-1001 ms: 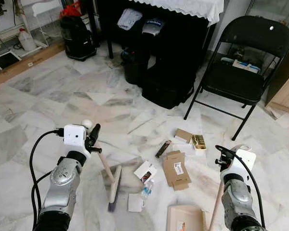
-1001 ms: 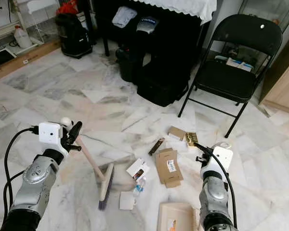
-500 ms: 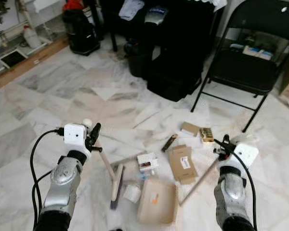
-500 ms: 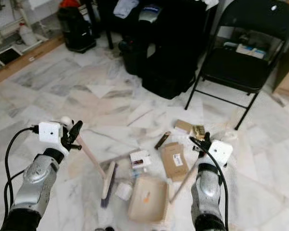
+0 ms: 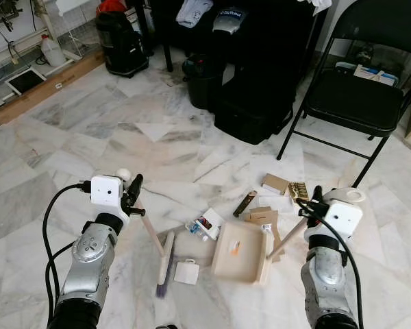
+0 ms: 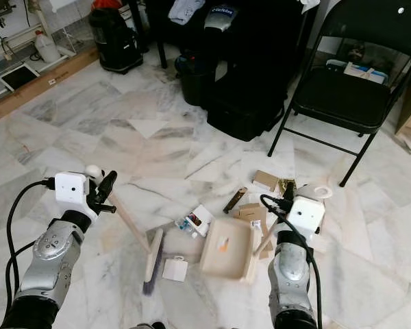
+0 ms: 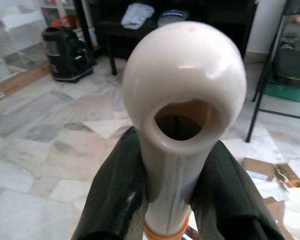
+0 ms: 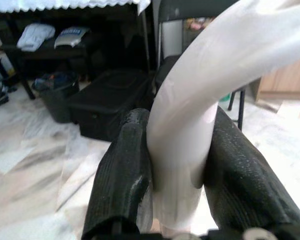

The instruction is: Sweep floor

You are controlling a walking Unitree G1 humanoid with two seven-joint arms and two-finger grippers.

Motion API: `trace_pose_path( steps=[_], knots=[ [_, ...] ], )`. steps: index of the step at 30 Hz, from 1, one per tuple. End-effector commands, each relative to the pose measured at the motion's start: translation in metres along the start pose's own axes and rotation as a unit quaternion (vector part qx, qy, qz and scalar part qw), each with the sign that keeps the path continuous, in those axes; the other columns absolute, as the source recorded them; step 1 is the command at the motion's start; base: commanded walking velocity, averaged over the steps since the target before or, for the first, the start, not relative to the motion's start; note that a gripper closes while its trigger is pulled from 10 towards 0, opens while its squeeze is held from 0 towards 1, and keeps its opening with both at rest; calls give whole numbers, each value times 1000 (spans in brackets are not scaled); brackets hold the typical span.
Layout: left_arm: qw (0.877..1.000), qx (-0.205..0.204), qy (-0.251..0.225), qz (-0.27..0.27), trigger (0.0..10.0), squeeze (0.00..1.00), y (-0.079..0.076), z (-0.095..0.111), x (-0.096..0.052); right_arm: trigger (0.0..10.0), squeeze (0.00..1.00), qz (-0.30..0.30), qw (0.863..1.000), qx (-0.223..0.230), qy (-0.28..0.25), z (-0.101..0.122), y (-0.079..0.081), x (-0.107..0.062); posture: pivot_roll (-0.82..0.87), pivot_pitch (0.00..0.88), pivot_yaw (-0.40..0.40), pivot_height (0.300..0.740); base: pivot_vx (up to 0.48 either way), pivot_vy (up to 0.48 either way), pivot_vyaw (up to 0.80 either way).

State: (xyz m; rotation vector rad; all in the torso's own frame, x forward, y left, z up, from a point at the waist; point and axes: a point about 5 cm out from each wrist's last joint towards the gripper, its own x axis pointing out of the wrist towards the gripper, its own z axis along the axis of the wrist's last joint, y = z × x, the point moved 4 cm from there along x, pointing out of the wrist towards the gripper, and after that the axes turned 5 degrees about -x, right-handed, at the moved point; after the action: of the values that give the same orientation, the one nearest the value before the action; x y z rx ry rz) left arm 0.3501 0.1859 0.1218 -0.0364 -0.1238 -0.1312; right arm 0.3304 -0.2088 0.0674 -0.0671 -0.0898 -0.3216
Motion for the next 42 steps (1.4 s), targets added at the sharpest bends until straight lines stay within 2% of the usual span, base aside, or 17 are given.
trace_pose_path(
  steps=[1, 5, 12, 16, 20, 26, 30, 36, 42],
  knots=[
    [999, 14, -25, 22, 10000, 0, 12, 12, 1, 10000, 0, 14, 1000, 3, 12, -6, 6, -4, 78, 136, 54, 740, 0, 0, 0],
    [999, 19, -29, 32, 10000, 0, 17, 14, 2, 10000, 0, 20, 999, -2, 31, -15, 7, -9, 78, 141, 52, 740, 0, 0, 0],
    [999, 20, -26, 36, 10000, 0, 18, 12, 2, 10000, 0, 14, 998, -23, 55, -28, -2, -12, 78, 151, 50, 740, 0, 0, 0],
    [997, 37, -20, 61, 10000, 0, 27, 8, 0, 10000, 0, 16, 996, -41, 73, -35, -3, -12, 78, 155, 46, 740, 0, 0, 0],
    [996, 39, -24, 70, 10000, 0, 32, 9, -1, 10000, 0, 9, 997, -51, 60, -26, -5, -4, 73, 159, 38, 740, 0, 0, 0],
    [996, 36, -27, 72, 10000, 0, 29, 8, -1, 10000, 0, 5, 999, -51, 14, -2, -5, 13, 66, 166, 28, 740, 0, 0, 0],
    [996, 34, -27, 74, 10000, 0, 28, 7, -1, 10000, 0, 17, 998, -61, 3, 4, -1, 18, 65, 166, 21, 740, 0, 0, 0],
    [996, 33, -27, 73, 10000, 0, 27, 6, -1, 10000, 0, 34, 996, -75, 28, -8, 4, 15, 71, 170, 15, 740, 0, 0, 0],
    [996, 39, -24, 82, 10000, 0, 33, 5, -5, 10000, 0, 47, 994, -84, 55, -23, 5, 7, 77, 162, 12, 740, 0, 0, 0]
  ],
)
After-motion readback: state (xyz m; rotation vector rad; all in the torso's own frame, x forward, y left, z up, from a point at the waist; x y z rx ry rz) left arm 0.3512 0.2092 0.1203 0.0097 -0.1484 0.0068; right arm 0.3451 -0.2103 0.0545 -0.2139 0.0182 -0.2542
